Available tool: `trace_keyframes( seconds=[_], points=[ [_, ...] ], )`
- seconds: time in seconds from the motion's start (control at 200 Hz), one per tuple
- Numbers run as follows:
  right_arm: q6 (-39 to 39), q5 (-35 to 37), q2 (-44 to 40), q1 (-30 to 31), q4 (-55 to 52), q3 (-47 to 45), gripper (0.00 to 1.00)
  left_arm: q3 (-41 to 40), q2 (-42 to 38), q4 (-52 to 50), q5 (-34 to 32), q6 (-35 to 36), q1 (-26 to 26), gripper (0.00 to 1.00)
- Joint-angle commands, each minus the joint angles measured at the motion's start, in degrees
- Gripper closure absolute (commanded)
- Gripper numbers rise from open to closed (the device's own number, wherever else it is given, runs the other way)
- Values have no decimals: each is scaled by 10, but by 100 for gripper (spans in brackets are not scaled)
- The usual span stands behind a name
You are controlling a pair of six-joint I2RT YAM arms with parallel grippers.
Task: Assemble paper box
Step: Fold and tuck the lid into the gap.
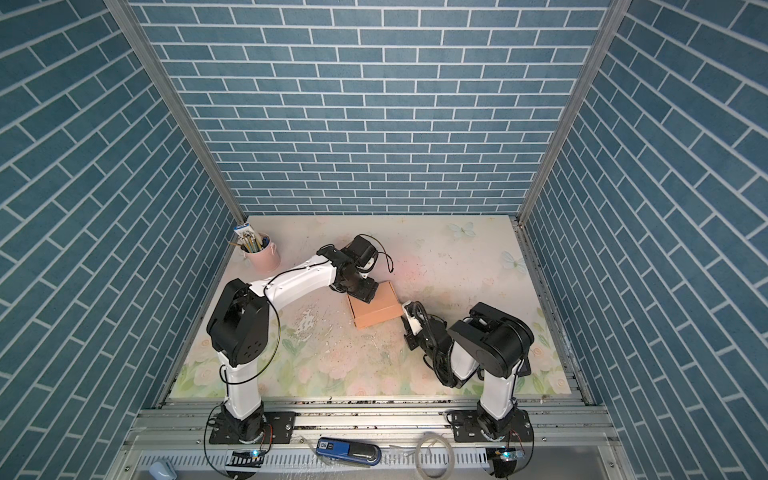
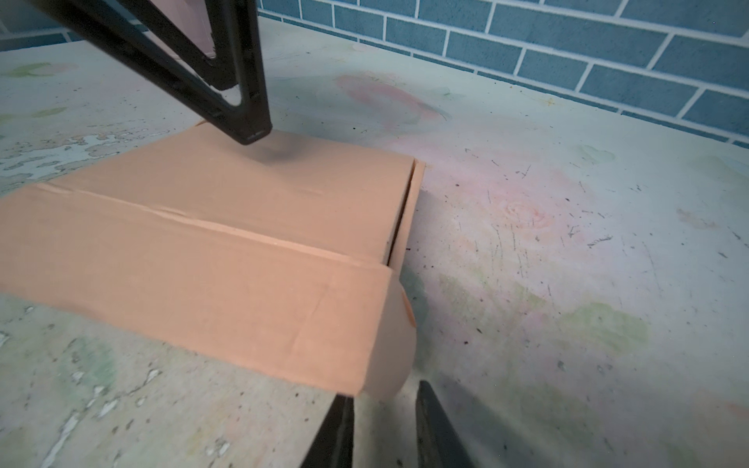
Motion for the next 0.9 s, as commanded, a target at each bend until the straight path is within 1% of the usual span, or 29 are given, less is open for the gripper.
trace_keyframes(
  seconds=[0.0, 0.125, 0.33, 0.56, 0.655, 0.895],
  points=[
    [-29, 10, 5, 2, 16, 11, 73, -10, 1, 6, 7, 3, -1, 25],
    [-38, 10, 5, 2, 15, 17, 74, -11, 1, 8, 10, 3, -1, 25],
    [-38, 11, 8, 1, 14, 22, 79, -13, 2, 9, 13, 1, -2, 25],
    [-33, 7, -6, 1, 11, 16, 91, -21, 3, 17, 17, -5, -2, 26],
    [-27, 1, -23, 1, -13, 18, 94, -23, 3, 21, 19, -8, -2, 26],
    [-12, -7, -71, 1, -74, 20, 96, -28, 5, 28, 24, -11, -2, 26]
  ],
)
